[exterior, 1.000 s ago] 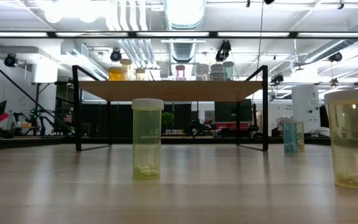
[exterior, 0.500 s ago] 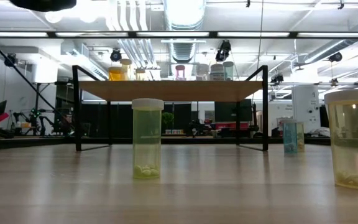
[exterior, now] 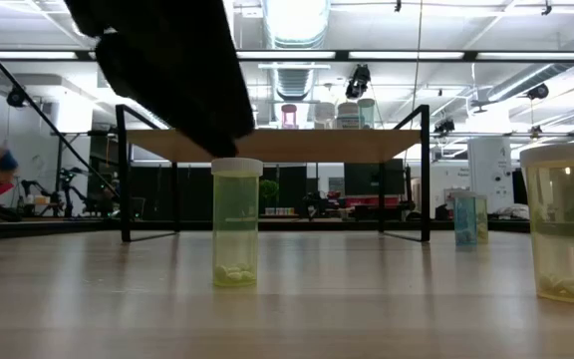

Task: Pick and place medicine bottles onto shelf by color
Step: Put the yellow pill bottle on the shelf

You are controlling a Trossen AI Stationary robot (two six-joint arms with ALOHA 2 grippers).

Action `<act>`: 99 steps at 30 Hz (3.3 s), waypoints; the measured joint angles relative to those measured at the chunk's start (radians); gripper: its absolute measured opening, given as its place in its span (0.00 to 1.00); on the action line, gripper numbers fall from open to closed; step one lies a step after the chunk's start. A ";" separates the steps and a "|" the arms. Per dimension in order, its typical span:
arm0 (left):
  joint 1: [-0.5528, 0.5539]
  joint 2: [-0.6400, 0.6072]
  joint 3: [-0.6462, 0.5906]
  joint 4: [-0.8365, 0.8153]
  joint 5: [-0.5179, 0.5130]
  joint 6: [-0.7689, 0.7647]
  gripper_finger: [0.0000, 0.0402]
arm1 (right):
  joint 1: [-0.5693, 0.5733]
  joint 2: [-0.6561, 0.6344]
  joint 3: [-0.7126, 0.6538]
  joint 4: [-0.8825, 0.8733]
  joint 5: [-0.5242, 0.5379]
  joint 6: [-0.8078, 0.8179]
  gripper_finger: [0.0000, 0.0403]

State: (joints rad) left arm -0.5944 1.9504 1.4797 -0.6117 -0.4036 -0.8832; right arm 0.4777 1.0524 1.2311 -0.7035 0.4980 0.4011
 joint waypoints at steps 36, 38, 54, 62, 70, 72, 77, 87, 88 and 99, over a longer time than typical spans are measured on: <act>0.037 0.016 -0.064 0.080 0.009 -0.002 0.36 | 0.009 -0.011 -0.006 0.008 0.001 0.003 0.45; 0.037 0.016 -0.064 0.080 0.013 -0.002 0.32 | 0.009 -0.011 -0.006 0.009 0.001 0.003 0.45; 0.142 -0.164 0.016 -0.192 0.036 -0.053 0.25 | 0.009 -0.011 -0.006 0.014 0.001 0.002 0.45; 0.395 -0.465 0.011 -0.467 -0.026 -0.056 0.25 | 0.009 -0.011 -0.006 0.036 0.000 0.001 0.45; 0.596 -0.643 -0.011 -0.652 -0.044 -0.025 0.25 | 0.009 -0.011 -0.006 0.057 0.001 0.009 0.45; 0.625 -0.652 -0.022 -0.667 -0.041 -0.003 0.25 | 0.008 -0.011 -0.006 0.077 0.004 0.010 0.45; 0.652 -0.644 -0.044 -0.660 -0.025 0.024 0.25 | 0.008 -0.011 -0.006 0.115 0.038 0.008 0.45; 0.654 -0.650 -0.190 -0.594 -0.078 -0.074 0.25 | 0.008 -0.011 -0.006 0.118 0.103 0.008 0.45; 0.654 -0.649 -0.199 -0.583 -0.078 -0.078 0.25 | 0.008 -0.011 -0.006 0.118 0.108 0.008 0.45; 0.654 -0.646 -0.228 -0.547 -0.110 -0.076 0.25 | 0.008 -0.011 -0.006 0.118 0.124 0.051 0.45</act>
State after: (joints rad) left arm 0.0597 1.3045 1.2514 -1.1588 -0.5133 -0.9587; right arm 0.4858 1.0416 1.2247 -0.5854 0.6218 0.4524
